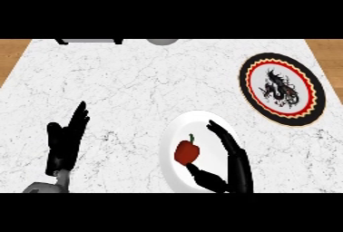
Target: Pick the bell pepper from the plate and place it in the plate
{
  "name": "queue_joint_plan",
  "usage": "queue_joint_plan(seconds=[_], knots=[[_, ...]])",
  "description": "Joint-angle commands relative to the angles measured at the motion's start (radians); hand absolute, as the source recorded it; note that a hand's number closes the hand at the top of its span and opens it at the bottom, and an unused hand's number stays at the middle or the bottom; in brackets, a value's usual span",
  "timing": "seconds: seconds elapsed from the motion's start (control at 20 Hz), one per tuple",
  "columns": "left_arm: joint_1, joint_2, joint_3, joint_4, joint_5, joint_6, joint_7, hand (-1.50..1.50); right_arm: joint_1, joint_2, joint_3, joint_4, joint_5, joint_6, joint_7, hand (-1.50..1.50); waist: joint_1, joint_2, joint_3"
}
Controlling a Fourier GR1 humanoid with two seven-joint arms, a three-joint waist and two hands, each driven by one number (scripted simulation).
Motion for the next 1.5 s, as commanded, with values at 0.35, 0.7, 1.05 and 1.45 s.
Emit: queue_joint_plan(seconds=[0.35, 0.7, 1.05, 1.45], knots=[[0.023, -0.013, -0.014, -0.012, -0.024, 0.002, 0.002, 0.00, -0.128, -0.122, 0.065, -0.145, 0.445, 0.356, 0.676, -1.50, 0.006, -0.006, -0.003], [0.005, -0.002, 0.021, 0.005, -0.005, -0.028, 0.003, 0.00, -0.263, 0.006, 0.109, -0.164, 0.353, 0.727, 0.979, -1.50, 0.020, 0.001, -0.001], [-0.029, -0.065, 0.040, 0.077, -0.036, -0.029, -0.039, 0.00, -0.211, 0.043, 0.092, -0.150, 0.329, 0.825, 1.014, -1.50, 0.008, 0.002, 0.001], [-0.070, -0.074, 0.076, 0.008, -0.096, -0.055, 0.088, 0.00, -0.253, 0.079, -0.047, -0.081, 0.337, 0.909, 0.907, -1.50, 0.011, 0.001, 0.001]])
